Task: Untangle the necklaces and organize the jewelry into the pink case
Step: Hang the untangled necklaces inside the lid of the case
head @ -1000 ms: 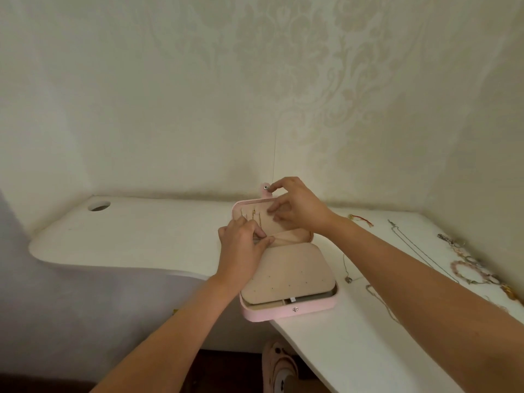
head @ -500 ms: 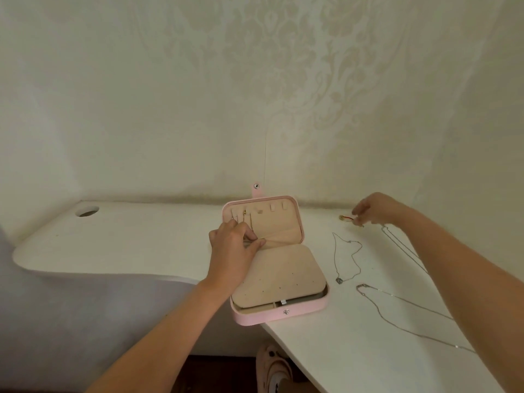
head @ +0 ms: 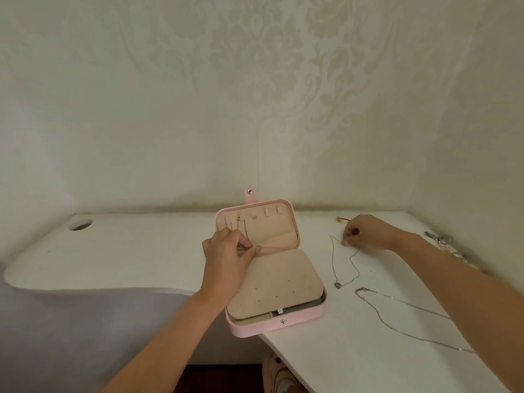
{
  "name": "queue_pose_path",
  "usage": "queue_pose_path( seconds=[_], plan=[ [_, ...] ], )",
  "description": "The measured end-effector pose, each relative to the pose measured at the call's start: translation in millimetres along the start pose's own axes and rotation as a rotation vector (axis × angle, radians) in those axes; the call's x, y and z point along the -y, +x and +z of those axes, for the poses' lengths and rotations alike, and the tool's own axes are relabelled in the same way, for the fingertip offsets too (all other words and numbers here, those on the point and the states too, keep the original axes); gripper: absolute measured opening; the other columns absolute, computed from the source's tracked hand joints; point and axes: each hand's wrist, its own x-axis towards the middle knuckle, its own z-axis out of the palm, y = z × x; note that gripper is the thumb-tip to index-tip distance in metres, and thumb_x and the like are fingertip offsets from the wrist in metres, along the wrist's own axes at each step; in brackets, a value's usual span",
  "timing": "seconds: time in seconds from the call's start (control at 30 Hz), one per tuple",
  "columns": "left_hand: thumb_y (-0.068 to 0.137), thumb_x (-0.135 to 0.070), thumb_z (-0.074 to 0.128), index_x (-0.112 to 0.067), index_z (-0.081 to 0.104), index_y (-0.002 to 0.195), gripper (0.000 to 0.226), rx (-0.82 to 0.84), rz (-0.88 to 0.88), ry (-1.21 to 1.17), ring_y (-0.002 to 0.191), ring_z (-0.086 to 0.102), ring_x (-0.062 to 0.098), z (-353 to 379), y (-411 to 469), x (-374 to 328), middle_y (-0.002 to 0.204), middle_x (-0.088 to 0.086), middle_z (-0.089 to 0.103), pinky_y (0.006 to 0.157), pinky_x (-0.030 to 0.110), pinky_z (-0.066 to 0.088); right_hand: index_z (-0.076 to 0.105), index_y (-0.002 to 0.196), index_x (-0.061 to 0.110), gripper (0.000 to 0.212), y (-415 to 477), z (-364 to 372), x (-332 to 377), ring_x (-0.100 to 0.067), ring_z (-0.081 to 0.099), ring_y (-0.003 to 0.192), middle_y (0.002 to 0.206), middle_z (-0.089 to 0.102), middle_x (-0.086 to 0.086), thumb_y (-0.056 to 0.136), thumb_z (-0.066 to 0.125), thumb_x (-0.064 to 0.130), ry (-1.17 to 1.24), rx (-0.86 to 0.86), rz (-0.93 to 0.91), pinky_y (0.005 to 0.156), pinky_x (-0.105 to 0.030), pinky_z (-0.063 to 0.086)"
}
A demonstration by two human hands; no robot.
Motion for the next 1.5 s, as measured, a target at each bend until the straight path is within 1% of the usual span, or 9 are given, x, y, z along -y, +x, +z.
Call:
queue_pose_path(
  seconds=[0.13,0.33,0.6,0.8,0.93,1.03,1.27,1.4,1.5],
  plan=[
    [0.078,-0.024,0.078,-0.026,0.054,0.073,0.025,-0.001,-0.001,-0.002,0.082,0.051,0.014,-1,0,-1,0.079,-0.014,0.051,0.078,0.026,0.019,0.057,0.085,0.011,0.016,-4,7,7,-0.004,0.046,0.07,0.074,0.048,0.015,0.095,0.057,0.023,-0.201,0.004,-0.031,0.056,-0.01,0.032],
    [0.077,-0.023,0.079,-0.025,0.055,0.073,0.025,-0.002,-0.004,0.0,0.084,0.054,0.017,-1,-1,-2,0.081,-0.008,0.056,0.076,0.027,0.018,0.062,0.084,0.014,0.011,-17,5,6,-0.009,0.054,0.077,0.083,0.061,0.005,0.088,0.067,0.023,0.017,-0.036,-0.044,0.062,-0.009,0.038],
    [0.076,-0.022,0.08,-0.021,0.059,0.073,0.021,0.001,-0.005,0.008,0.083,0.055,0.019,-1,-1,-3,0.079,-0.011,0.053,0.076,0.026,0.018,0.059,0.091,0.01,0.011,-14,7,8,-0.013,0.048,0.083,0.081,0.053,0.009,0.096,0.052,0.017,-0.141,-0.007,0.052,0.059,-0.009,0.029],
    [0.077,-0.023,0.079,-0.023,0.056,0.072,0.024,0.012,-0.027,-0.013,0.084,0.055,0.019,-1,-1,-3,0.079,-0.013,0.051,0.077,0.026,0.019,0.045,0.077,0.008,0.022,-21,-4,27,-0.02,0.054,0.074,0.075,0.057,-0.009,0.097,0.045,-0.002,0.985,-0.102,0.039,0.078,-0.028,0.05],
    [0.077,-0.022,0.079,-0.024,0.054,0.072,0.026,0.001,-0.024,-0.023,0.084,0.054,0.018,0,-1,-2,0.08,-0.009,0.054,0.079,0.027,0.02,0.047,0.08,0.01,0.025,-22,-44,69,-0.014,0.046,0.056,0.069,0.047,-0.007,0.092,0.036,-0.009,1.318,0.072,-0.095,0.063,-0.026,0.049],
    [0.077,-0.024,0.079,-0.024,0.055,0.072,0.024,-0.006,-0.018,-0.014,0.082,0.053,0.016,-1,-1,-2,0.079,-0.011,0.053,0.078,0.026,0.019,0.053,0.078,0.01,0.021,-23,-76,106,-0.011,0.036,0.056,0.069,0.048,-0.005,0.086,0.038,-0.004,1.133,0.071,-0.196,0.052,-0.02,0.035],
    [0.079,-0.028,0.076,-0.027,0.054,0.073,0.023,0.015,-0.034,-0.01,0.084,0.053,0.015,-1,0,-1,0.081,-0.011,0.054,0.078,0.024,0.019,0.07,0.094,0.009,0.02,-31,-126,168,-0.006,0.04,0.06,0.075,0.064,0.004,0.092,0.053,-0.001,0.609,-0.009,-0.366,0.057,-0.015,0.035],
    [0.081,-0.03,0.074,-0.028,0.052,0.073,0.023,0.027,-0.035,0.003,0.087,0.052,0.015,-1,1,-1,0.083,-0.01,0.055,0.079,0.025,0.02,0.071,0.093,0.015,0.02,-24,-132,191,-0.009,0.049,0.074,0.081,0.067,0.003,0.092,0.057,0.001,0.525,-0.015,-0.446,0.062,-0.015,0.039],
    [0.082,-0.03,0.074,-0.027,0.054,0.074,0.022,0.03,-0.045,0.001,0.087,0.052,0.013,-1,1,-2,0.083,-0.01,0.054,0.08,0.026,0.021,0.07,0.094,0.013,0.018,-19,-131,207,-0.001,0.05,0.064,0.081,0.066,0.003,0.093,0.057,0.002,0.465,0.009,-0.472,0.061,-0.015,0.037]
  ],
)
